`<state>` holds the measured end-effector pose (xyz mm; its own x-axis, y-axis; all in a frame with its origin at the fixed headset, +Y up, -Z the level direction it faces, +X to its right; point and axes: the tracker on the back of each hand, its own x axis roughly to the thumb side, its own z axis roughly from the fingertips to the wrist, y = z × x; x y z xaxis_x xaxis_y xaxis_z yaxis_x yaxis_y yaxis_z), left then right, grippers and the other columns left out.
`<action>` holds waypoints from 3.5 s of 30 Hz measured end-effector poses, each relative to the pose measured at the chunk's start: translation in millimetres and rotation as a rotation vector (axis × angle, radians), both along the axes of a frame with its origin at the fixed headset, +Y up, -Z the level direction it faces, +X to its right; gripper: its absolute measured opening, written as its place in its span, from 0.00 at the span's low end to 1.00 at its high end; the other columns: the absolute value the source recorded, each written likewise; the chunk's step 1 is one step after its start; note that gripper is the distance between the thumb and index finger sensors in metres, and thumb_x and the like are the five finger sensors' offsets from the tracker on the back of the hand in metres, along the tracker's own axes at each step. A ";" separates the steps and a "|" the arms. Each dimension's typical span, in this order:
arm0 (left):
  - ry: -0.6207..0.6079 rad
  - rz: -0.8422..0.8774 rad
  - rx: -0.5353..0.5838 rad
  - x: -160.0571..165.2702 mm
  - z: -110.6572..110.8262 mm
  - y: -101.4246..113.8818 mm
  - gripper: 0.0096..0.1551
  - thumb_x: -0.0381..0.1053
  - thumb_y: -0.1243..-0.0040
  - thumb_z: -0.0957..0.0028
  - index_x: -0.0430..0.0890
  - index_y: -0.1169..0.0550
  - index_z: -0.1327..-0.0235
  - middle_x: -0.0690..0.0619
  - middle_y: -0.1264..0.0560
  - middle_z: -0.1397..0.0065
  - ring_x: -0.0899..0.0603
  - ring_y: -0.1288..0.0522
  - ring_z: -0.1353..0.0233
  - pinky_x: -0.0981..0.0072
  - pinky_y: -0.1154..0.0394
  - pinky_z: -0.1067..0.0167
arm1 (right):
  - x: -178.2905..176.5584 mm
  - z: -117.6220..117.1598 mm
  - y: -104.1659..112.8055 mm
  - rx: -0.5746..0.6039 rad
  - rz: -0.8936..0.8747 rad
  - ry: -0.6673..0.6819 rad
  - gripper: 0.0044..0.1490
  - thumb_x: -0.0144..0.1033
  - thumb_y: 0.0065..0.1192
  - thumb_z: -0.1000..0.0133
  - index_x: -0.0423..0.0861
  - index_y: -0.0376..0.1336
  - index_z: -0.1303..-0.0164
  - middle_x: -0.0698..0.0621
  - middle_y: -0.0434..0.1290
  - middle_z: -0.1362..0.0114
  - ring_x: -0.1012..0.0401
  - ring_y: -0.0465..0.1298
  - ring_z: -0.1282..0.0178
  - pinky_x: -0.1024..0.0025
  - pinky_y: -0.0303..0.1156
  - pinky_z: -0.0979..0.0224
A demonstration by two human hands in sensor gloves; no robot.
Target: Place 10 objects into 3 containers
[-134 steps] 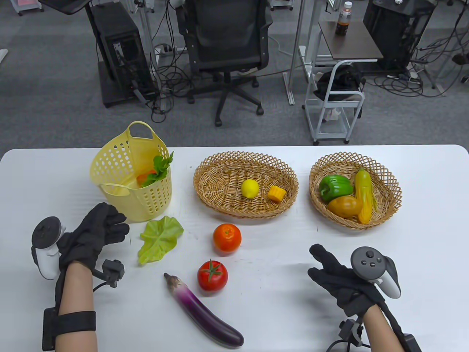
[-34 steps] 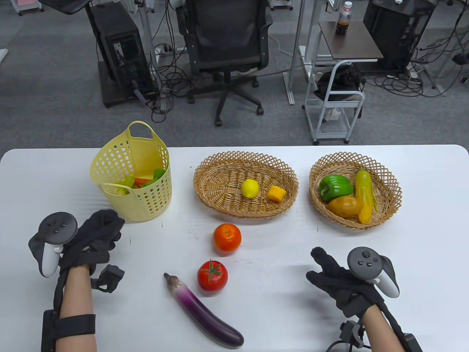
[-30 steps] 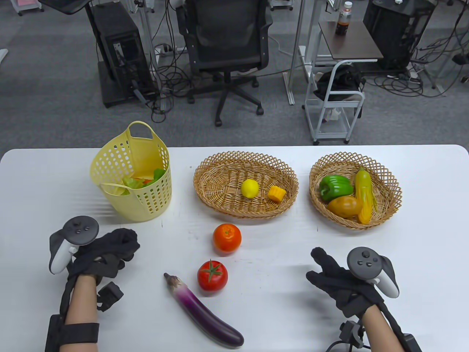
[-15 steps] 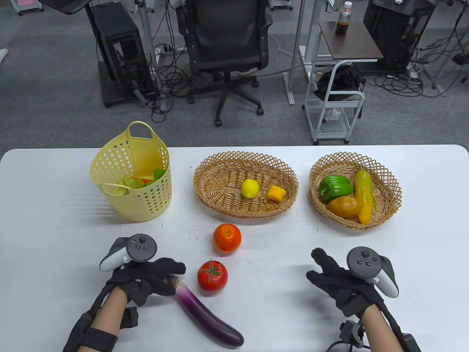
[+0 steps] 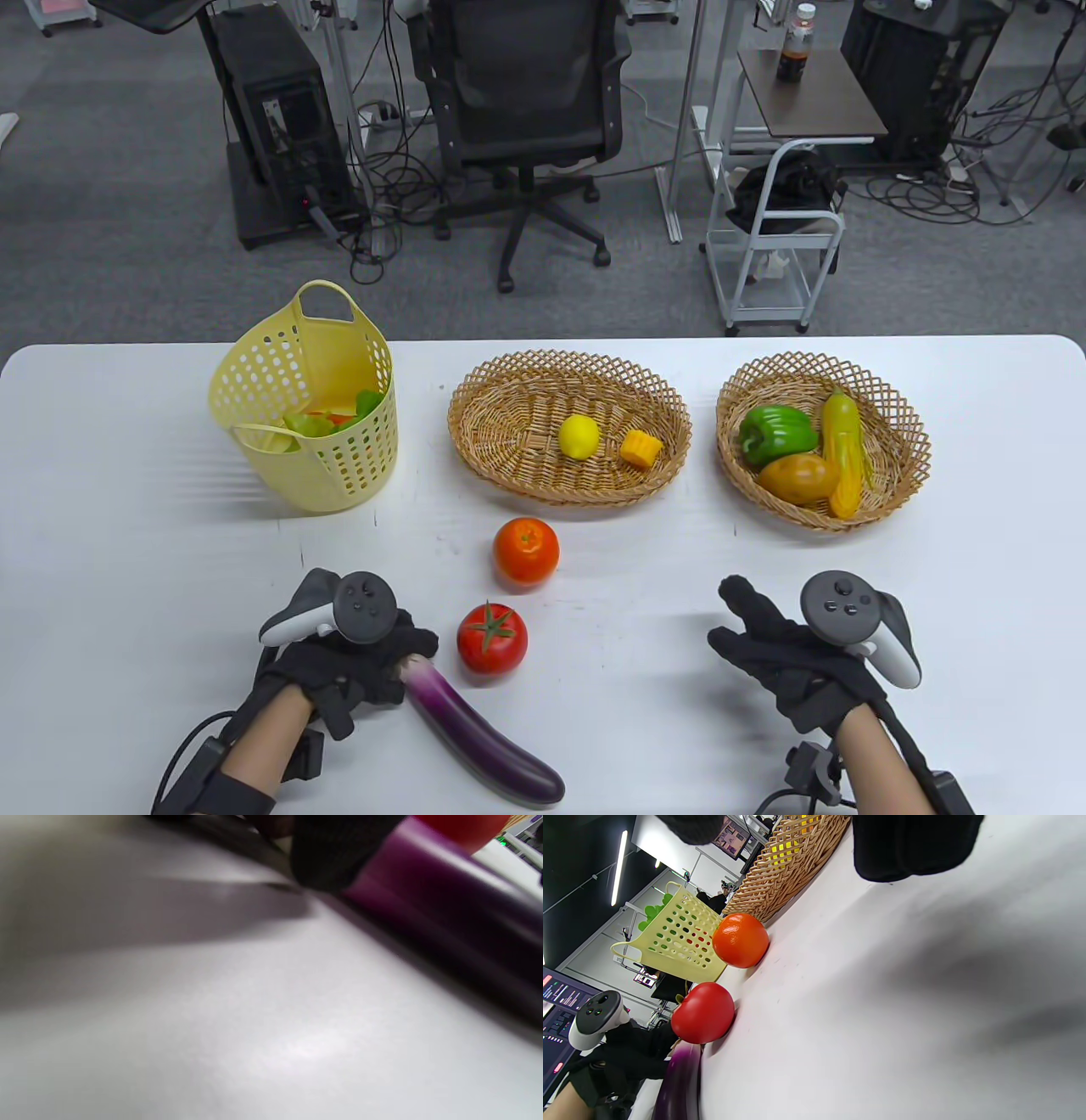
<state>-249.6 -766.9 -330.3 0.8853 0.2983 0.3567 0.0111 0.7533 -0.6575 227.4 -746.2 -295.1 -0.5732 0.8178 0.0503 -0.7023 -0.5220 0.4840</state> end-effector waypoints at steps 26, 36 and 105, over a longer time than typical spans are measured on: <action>-0.077 0.338 0.046 -19.1 9.7 4.3 0.34 0.53 0.28 0.48 0.66 0.33 0.32 0.60 0.39 0.22 0.44 0.43 0.20 0.39 0.43 0.24 | 0.4 -1.2 -1.8 -0.024 -0.030 0.004 0.50 0.54 0.43 0.32 0.37 0.31 0.17 0.29 0.39 0.15 0.36 0.65 0.28 0.44 0.66 0.29; 0.109 0.647 0.106 -12.4 -26.3 57.1 0.35 0.57 0.28 0.48 0.69 0.32 0.29 0.64 0.36 0.22 0.51 0.32 0.22 0.45 0.34 0.23 | 0.7 -1.3 -2.1 -0.023 -0.031 0.005 0.50 0.54 0.43 0.32 0.37 0.31 0.17 0.28 0.39 0.15 0.36 0.65 0.28 0.44 0.66 0.29; 0.162 0.277 0.172 74.4 -0.1 6.7 0.61 0.75 0.46 0.44 0.35 0.50 0.17 0.29 0.45 0.18 0.27 0.38 0.22 0.37 0.32 0.33 | 0.8 -1.6 -5.5 -0.008 -0.007 0.013 0.51 0.54 0.43 0.32 0.35 0.29 0.18 0.28 0.39 0.15 0.34 0.64 0.28 0.43 0.66 0.30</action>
